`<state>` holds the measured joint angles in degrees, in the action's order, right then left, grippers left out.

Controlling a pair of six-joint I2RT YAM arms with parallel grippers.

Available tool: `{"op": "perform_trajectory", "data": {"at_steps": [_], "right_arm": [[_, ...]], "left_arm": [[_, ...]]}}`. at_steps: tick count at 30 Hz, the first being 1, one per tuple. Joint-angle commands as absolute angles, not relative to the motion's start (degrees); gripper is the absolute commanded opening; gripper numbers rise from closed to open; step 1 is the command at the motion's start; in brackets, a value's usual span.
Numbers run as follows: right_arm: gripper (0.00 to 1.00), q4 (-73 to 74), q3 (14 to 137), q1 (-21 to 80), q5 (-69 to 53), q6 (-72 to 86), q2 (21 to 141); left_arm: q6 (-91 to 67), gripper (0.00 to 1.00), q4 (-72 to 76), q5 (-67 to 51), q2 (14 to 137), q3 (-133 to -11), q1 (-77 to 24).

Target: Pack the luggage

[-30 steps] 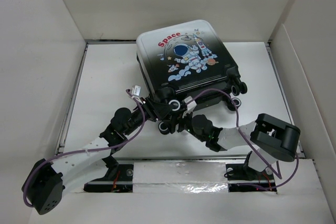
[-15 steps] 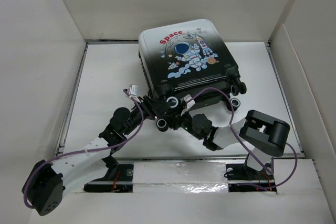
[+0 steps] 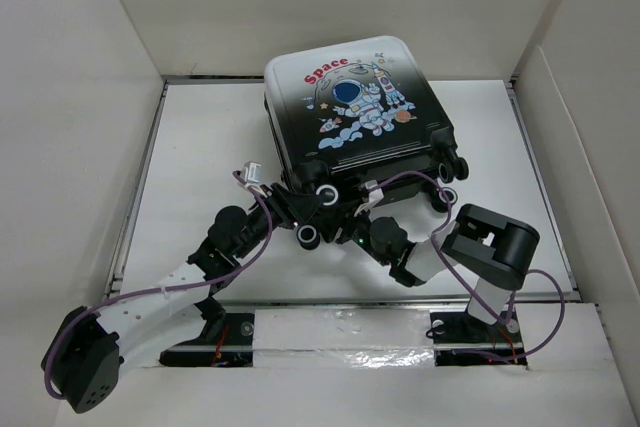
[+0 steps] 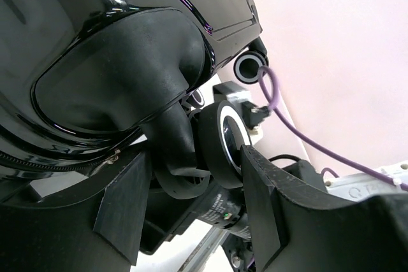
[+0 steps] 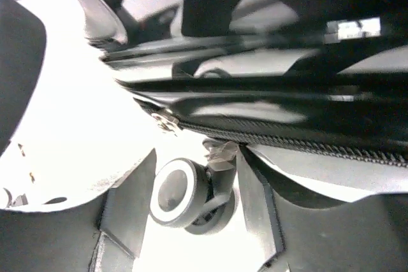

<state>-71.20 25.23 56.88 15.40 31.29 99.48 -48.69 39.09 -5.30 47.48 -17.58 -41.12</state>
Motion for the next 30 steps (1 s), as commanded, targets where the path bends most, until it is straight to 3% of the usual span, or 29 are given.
{"op": "perform_trajectory", "data": {"at_steps": [1, 6, 7, 8, 12, 20, 28, 30], "right_arm": [[0.61, -83.58, 25.93, 54.93, 18.81, 33.66, 101.07], [0.61, -87.71, 25.75, 54.40, 17.93, 34.89, 102.13], [0.59, -87.71, 26.01, 53.88, 18.02, 35.07, 102.30], [0.50, -87.37, 26.71, 53.88, 17.93, 35.07, 102.48], [0.44, -88.24, 27.86, 53.88, 16.09, 34.19, 102.39], [0.63, -85.96, 28.56, 54.49, 12.31, 31.55, 99.06], [0.65, -84.20, 28.65, 56.78, 19.68, 31.28, 97.03], [0.60, -81.31, 30.14, 56.78, 22.41, 31.38, 96.33]], "left_arm": [[-45.97, 0.00, 48.08, -8.79, 44.91, -18.02, -41.66], [-45.70, 0.00, 48.16, -8.70, 44.91, -17.84, -41.66], [-45.79, 0.00, 48.16, -8.61, 45.00, -17.75, -41.66], [-45.88, 0.00, 48.16, -8.53, 44.91, -17.75, -41.66], [-45.79, 0.00, 48.08, -8.35, 44.91, -17.67, -41.66], [-45.88, 0.00, 48.43, -8.35, 45.79, -17.49, -41.66], [-46.23, 0.00, 49.04, -8.35, 45.70, -17.23, -41.66], [-46.23, 0.00, 48.87, -8.18, 45.44, -17.05, -41.66]]}}
